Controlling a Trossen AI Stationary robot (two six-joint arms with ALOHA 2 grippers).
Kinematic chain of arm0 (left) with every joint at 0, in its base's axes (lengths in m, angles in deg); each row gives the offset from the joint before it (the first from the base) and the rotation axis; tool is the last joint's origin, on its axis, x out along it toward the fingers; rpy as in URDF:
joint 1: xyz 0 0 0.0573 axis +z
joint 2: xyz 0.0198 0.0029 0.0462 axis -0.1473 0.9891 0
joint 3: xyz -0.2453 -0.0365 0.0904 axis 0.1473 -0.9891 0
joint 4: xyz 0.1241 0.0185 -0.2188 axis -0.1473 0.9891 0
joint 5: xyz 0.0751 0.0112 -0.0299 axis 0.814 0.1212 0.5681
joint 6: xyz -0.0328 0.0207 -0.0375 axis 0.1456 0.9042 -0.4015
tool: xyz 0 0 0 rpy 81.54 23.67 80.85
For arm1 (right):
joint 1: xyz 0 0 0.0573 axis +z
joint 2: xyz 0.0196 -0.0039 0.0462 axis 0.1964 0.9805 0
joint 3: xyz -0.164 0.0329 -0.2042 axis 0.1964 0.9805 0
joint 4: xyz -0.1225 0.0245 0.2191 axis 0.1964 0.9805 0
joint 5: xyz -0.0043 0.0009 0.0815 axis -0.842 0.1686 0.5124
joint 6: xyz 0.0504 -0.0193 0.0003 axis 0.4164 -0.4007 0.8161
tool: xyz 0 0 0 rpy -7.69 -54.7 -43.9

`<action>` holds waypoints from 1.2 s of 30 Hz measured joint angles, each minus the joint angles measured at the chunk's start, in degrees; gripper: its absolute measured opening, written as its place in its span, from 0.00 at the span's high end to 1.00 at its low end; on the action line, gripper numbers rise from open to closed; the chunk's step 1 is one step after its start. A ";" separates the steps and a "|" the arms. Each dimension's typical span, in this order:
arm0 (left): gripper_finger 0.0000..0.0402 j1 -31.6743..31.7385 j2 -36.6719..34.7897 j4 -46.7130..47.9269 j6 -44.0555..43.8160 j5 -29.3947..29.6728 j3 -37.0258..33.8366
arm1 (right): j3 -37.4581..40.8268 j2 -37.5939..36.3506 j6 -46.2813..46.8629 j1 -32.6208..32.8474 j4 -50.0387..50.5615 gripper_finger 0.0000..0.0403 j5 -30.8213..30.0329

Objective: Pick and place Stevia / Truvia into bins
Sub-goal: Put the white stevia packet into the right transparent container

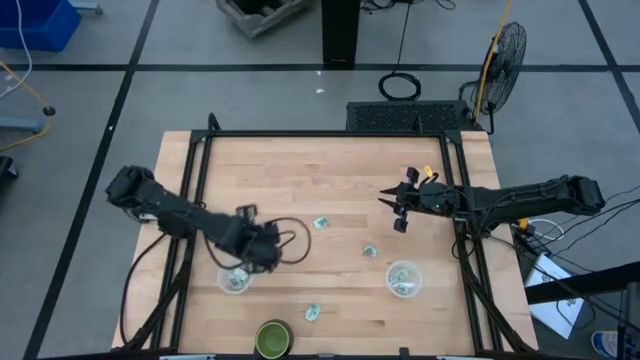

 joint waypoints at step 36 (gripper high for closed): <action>0.93 25.09 22.48 -53.00 34.45 -15.15 1.16 | -0.02 0.02 0.00 -0.01 0.86 0.77 0.11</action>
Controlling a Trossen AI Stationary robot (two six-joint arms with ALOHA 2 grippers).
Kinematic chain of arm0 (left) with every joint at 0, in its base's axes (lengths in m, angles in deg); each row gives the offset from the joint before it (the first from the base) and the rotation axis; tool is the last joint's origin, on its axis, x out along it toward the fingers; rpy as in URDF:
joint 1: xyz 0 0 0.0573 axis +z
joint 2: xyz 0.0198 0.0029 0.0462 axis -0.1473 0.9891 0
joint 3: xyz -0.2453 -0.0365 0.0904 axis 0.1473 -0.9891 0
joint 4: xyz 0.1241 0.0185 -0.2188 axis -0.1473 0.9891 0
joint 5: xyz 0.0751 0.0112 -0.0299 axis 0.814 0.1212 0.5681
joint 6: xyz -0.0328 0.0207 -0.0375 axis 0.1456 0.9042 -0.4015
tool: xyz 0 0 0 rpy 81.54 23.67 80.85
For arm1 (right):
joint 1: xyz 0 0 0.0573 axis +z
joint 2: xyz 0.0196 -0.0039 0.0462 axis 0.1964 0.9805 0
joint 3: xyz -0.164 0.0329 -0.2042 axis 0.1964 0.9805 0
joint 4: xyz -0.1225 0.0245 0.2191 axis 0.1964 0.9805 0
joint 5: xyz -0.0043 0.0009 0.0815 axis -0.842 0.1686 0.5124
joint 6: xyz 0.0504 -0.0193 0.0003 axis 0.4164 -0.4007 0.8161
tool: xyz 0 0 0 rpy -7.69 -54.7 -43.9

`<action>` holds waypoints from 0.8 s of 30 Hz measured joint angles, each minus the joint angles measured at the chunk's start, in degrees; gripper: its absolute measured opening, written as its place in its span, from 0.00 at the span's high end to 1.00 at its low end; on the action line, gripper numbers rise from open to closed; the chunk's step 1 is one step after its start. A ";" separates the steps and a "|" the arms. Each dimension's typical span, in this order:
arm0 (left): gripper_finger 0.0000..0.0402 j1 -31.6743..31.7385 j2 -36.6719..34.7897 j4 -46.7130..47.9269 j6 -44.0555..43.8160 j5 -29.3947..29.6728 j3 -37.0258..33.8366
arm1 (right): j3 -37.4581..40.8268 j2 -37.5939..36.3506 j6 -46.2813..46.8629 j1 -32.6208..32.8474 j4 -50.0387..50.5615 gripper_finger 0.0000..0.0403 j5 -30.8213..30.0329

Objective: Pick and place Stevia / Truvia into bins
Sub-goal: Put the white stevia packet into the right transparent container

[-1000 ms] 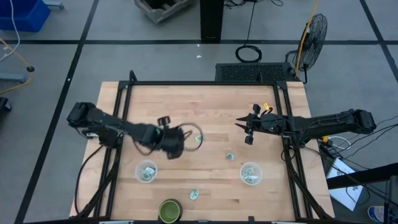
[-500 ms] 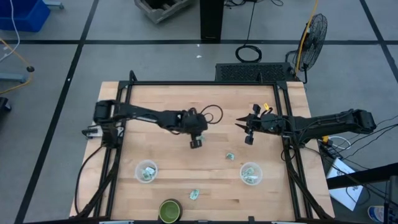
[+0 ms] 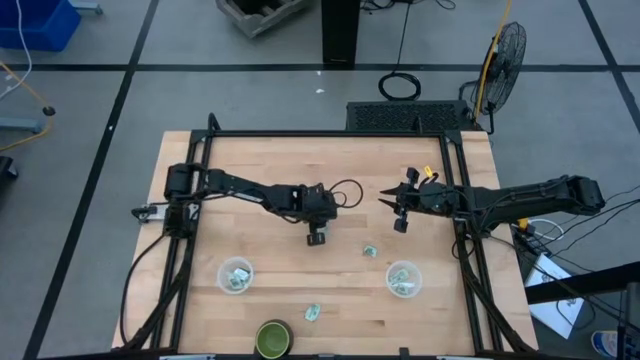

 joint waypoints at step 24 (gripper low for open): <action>0.65 0.20 -0.82 -5.15 3.18 6.15 0.04 | 7.92 16.57 0.45 3.16 -25.33 0.65 31.20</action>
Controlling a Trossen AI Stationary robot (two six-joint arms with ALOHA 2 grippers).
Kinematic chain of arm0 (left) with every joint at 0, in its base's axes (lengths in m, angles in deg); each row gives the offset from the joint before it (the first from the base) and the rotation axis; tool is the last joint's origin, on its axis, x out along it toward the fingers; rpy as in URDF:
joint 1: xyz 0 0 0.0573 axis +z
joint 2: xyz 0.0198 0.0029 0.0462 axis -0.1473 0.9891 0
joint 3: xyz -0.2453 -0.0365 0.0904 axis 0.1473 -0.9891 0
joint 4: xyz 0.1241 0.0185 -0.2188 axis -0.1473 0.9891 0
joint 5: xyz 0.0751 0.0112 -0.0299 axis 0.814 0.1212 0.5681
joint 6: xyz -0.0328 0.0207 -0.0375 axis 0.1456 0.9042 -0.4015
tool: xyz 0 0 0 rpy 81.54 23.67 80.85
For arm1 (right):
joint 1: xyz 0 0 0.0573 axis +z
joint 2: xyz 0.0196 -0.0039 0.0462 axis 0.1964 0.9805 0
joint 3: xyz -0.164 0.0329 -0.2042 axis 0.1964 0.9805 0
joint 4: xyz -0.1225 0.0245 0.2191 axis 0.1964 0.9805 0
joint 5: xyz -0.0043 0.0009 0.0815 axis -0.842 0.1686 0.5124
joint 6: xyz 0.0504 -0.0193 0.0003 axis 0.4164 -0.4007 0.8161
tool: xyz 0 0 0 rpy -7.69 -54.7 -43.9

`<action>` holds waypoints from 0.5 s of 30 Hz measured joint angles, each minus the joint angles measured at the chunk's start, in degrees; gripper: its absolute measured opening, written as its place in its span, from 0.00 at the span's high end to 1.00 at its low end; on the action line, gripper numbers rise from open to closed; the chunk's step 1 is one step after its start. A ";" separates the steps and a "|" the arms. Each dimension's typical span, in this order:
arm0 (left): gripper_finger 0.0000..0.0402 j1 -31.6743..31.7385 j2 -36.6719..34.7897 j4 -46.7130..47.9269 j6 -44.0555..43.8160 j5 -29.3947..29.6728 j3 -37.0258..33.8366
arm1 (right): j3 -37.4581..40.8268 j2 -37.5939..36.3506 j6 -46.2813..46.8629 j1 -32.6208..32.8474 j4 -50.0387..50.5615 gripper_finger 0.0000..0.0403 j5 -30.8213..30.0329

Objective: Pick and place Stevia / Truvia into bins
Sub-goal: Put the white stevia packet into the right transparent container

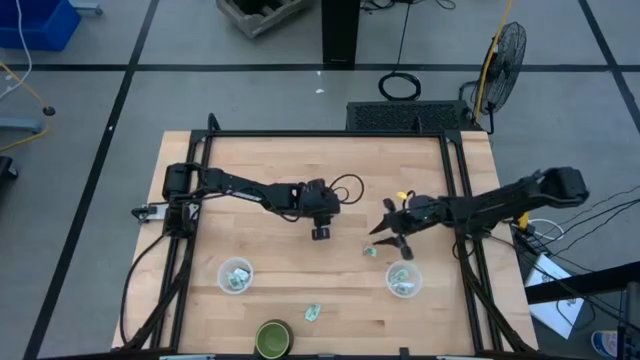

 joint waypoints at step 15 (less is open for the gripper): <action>0.66 0.58 0.00 -1.03 2.93 0.07 0.00 | -1.02 19.74 -7.41 1.97 -11.58 0.51 0.21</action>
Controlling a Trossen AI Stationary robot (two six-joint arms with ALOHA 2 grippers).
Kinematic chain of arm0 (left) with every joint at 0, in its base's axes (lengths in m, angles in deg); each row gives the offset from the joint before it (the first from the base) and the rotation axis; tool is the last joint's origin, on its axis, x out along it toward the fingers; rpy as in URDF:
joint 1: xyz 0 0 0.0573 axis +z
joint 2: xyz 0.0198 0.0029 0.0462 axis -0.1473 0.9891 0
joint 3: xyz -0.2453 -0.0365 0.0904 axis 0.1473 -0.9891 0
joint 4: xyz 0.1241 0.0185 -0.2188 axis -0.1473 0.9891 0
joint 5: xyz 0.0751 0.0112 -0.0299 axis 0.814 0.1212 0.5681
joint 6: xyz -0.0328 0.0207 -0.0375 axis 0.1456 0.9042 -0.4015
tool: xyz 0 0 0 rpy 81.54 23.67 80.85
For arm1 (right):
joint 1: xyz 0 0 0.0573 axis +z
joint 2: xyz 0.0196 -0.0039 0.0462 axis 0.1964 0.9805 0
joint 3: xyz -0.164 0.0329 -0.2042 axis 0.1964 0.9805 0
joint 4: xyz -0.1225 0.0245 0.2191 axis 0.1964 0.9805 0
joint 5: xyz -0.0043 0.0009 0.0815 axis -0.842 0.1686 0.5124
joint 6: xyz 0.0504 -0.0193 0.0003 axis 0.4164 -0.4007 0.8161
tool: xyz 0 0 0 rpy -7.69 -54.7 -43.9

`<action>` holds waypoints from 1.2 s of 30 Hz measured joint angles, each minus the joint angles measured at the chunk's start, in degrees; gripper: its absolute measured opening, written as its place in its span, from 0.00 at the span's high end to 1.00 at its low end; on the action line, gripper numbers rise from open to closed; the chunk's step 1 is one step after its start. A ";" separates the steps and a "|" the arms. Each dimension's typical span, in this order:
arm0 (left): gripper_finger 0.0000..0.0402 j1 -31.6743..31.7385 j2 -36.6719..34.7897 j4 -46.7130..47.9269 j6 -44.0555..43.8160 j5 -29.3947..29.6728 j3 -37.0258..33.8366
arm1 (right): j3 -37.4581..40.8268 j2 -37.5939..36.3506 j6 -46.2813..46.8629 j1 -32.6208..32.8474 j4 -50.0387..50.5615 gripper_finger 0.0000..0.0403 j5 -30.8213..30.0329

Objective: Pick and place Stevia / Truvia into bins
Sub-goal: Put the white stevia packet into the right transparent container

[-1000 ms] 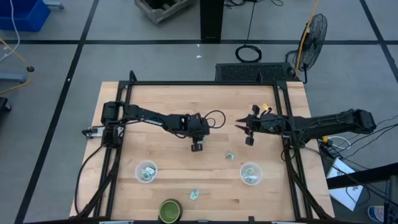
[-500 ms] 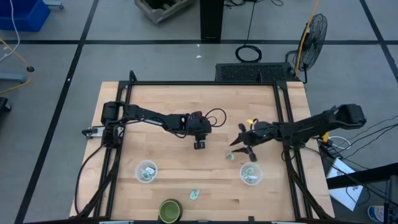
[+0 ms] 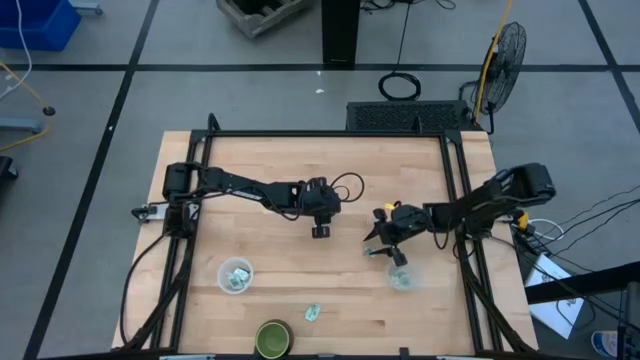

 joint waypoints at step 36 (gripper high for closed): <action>0.66 0.00 0.00 0.04 0.01 -0.07 0.00 | -1.69 -9.45 -6.98 -0.24 12.43 0.52 -0.31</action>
